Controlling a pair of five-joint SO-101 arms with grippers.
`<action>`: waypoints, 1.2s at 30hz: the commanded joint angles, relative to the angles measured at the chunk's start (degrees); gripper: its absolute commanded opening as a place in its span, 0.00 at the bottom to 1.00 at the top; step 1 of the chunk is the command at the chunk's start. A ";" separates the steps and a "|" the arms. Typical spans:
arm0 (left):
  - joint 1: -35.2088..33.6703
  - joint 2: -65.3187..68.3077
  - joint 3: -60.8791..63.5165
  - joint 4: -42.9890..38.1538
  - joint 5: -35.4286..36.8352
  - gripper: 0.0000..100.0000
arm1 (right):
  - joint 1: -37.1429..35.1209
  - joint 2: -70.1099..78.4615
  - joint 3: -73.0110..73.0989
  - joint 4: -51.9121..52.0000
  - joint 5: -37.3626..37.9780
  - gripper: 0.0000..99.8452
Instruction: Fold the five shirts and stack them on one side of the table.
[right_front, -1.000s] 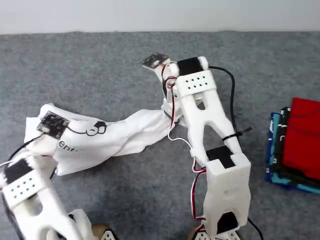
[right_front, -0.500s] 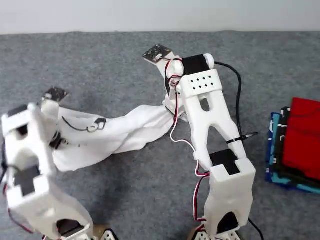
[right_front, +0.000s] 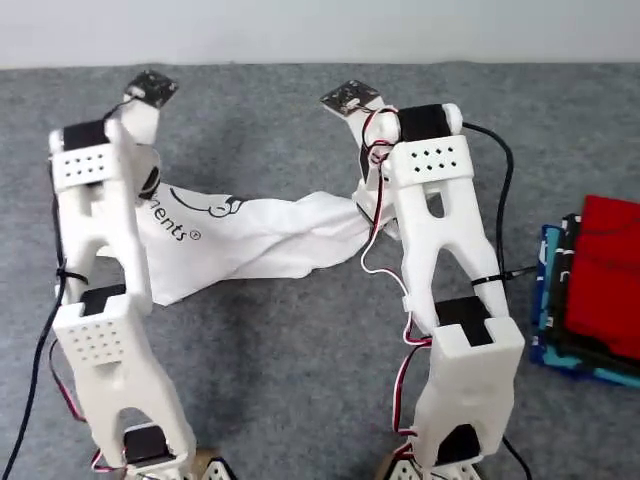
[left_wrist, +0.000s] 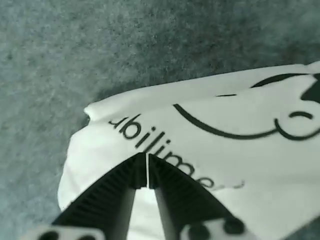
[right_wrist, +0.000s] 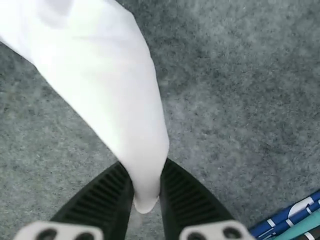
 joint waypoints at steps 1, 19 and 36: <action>0.44 -0.79 -9.63 9.76 0.53 0.02 | 0.48 -3.82 -2.64 2.42 0.44 0.01; 3.43 -24.09 36.00 5.80 -13.01 0.15 | 0.75 -3.30 -2.64 2.33 0.44 0.01; 0.26 -14.15 39.34 -2.11 -17.05 0.17 | 0.75 -3.21 -2.64 2.33 0.44 0.01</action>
